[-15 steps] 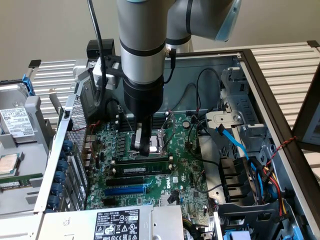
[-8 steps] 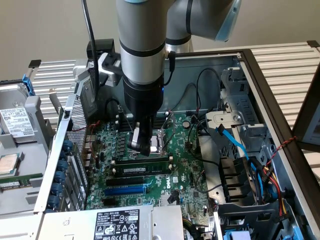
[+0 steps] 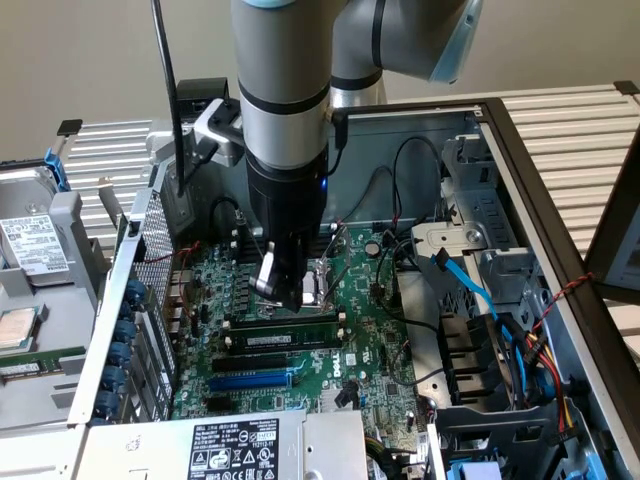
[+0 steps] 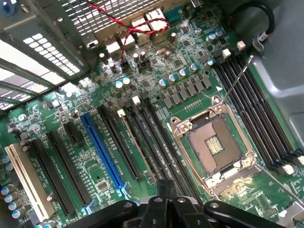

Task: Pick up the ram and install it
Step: 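Press down the ram until it locks into place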

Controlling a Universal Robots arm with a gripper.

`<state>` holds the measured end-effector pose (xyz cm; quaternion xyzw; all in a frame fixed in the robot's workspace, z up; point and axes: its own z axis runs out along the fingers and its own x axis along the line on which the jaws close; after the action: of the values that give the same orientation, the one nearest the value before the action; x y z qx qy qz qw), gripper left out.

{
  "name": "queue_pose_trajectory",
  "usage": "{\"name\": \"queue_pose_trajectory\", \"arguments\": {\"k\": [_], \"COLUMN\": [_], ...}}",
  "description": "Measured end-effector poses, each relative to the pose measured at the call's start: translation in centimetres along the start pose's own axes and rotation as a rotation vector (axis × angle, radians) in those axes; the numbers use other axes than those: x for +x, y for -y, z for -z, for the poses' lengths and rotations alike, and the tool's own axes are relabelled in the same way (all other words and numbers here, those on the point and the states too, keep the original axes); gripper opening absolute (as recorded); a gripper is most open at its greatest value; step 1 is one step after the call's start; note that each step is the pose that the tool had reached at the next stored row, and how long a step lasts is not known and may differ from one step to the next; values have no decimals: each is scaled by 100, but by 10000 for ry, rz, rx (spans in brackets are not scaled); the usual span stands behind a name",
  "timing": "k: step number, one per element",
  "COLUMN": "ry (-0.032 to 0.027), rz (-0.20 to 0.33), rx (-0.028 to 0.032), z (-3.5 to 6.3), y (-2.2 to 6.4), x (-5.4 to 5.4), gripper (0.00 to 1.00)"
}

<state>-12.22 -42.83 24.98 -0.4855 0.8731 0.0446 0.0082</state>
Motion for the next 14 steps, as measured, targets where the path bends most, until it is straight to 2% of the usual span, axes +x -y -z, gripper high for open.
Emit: {"name": "queue_pose_trajectory", "arguments": {"k": [14], "ry": [174], "rz": [-2487], "rx": [144], "z": [-4], "y": [0], "x": [0], "gripper": [11]}}
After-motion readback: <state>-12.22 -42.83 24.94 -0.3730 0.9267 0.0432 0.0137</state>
